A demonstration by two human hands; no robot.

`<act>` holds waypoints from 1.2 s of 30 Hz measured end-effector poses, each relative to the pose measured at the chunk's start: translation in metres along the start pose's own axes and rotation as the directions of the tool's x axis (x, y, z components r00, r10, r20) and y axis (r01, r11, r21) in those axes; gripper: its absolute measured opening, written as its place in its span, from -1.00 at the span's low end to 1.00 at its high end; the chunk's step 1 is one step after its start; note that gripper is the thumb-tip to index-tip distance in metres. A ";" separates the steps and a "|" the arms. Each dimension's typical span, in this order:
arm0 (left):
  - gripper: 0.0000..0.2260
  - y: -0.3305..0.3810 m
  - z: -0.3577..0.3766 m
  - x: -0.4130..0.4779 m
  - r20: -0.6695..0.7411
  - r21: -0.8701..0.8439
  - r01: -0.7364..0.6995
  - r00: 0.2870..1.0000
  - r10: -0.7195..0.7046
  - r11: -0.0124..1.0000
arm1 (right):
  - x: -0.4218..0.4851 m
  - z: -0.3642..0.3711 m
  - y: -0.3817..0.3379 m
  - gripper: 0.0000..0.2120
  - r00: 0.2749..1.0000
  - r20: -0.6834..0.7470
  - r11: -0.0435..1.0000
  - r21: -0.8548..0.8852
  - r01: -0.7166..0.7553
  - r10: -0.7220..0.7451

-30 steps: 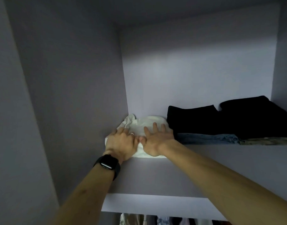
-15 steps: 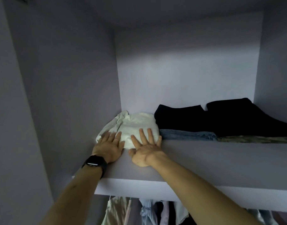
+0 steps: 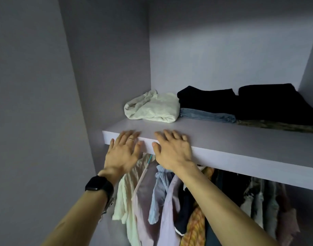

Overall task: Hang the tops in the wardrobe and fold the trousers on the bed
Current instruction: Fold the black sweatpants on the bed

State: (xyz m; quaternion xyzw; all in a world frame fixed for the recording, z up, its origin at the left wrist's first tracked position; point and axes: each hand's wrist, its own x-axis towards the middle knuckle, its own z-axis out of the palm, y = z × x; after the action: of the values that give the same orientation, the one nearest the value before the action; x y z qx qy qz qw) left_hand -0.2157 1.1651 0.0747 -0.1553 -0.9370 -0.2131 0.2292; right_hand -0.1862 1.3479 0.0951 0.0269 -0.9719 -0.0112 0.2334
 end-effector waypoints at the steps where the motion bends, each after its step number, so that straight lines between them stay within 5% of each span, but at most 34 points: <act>1: -0.50 0.001 -0.003 -0.007 -0.008 0.018 -0.008 1.000 0.009 1.000 | -0.005 0.002 0.000 -0.50 0.998 -0.055 1.000 0.005 -0.003 0.004; 5: -0.44 -0.014 -0.014 -0.059 -0.026 0.063 0.036 0.999 -0.035 0.997 | -0.042 0.013 -0.007 -0.53 0.935 -0.351 0.984 0.139 0.111 -0.056; 8: -0.44 -0.048 -0.016 -0.138 -0.071 0.061 0.170 0.984 -0.165 0.984 | -0.091 0.031 -0.032 -0.65 0.885 -0.463 0.858 0.439 0.267 -0.038; 14: -0.56 -0.124 -0.038 -0.307 -0.142 0.165 0.472 0.880 -0.453 0.866 | -0.192 0.090 -0.162 -0.71 0.916 -0.239 0.571 0.722 0.390 -0.323; 18: -0.60 -0.136 -0.068 -0.412 -0.239 0.165 0.670 0.740 -0.629 0.724 | -0.249 0.097 -0.242 -0.64 0.814 -0.102 0.418 0.818 0.396 -0.573; 23: -0.61 -0.138 -0.111 -0.530 -0.345 0.160 0.905 0.425 -0.837 0.394 | -0.291 0.092 -0.320 -0.65 0.605 -0.120 0.231 0.853 0.469 -0.787; 28: -0.59 -0.143 -0.165 -0.610 -0.430 0.128 0.984 0.164 -0.888 0.120 | -0.324 0.070 -0.404 -0.65 0.375 -0.095 0.098 0.881 0.463 -0.922; 32: -0.59 -0.168 -0.203 -0.642 -0.501 0.104 0.994 0.077 -0.862 0.028 | -0.334 0.055 -0.472 -0.71 0.267 -0.127 0.027 0.862 0.507 -0.955; 36: -0.59 -0.208 -0.241 -0.665 -0.561 0.092 0.996 0.051 -0.827 -0.002 | -0.339 0.037 -0.550 -0.70 0.235 -0.153 -0.001 0.840 0.542 -0.960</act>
State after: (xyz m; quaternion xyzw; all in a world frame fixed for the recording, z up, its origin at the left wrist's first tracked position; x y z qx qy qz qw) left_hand 0.3542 0.7439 -0.1290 0.6103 -0.7549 -0.1016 0.2177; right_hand 0.1248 0.8191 -0.1106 0.6651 -0.6905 0.2649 -0.1032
